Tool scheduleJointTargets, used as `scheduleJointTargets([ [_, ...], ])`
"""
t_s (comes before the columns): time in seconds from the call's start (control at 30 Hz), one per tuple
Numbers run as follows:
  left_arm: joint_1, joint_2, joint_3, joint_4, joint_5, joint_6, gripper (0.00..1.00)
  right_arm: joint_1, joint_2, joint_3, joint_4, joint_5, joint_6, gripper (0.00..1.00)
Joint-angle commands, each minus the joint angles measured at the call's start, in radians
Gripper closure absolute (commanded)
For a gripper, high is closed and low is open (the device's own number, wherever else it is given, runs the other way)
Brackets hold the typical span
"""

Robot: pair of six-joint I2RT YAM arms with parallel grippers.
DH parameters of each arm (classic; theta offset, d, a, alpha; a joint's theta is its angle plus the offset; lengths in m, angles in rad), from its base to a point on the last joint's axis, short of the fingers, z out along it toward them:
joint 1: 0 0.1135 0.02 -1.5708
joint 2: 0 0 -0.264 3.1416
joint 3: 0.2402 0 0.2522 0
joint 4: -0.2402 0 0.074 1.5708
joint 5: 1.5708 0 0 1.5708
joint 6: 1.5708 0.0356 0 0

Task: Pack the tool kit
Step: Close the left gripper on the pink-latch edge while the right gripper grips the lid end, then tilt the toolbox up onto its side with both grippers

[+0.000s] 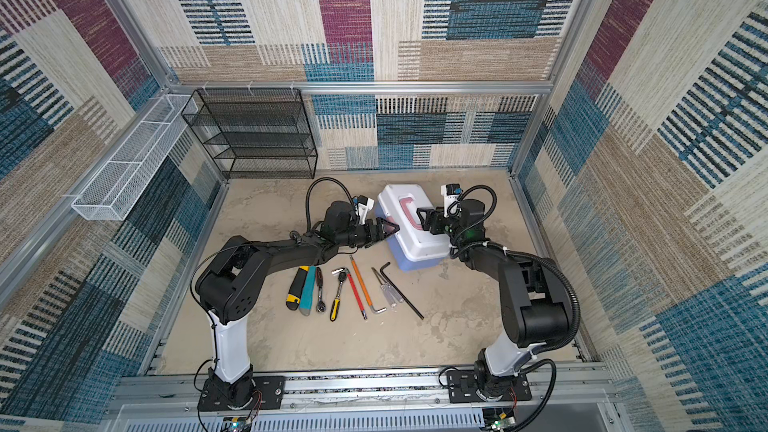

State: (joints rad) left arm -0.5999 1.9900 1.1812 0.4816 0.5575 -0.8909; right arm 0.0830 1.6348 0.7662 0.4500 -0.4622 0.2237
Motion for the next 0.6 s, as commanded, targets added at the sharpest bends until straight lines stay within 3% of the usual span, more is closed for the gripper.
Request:
scheduleJointTargets([
  [0.0, -0.001, 0.007, -0.008, 0.078, 0.013, -0.048, 0.17, -0.005, 0.021, -0.033, -0.258, -0.075, 0.056, 0.22],
  [0.57, -0.002, 0.065, -0.047, 0.413, 0.081, -0.267, 0.16, -0.008, 0.031, -0.056, -0.203, -0.125, 0.115, 0.23],
])
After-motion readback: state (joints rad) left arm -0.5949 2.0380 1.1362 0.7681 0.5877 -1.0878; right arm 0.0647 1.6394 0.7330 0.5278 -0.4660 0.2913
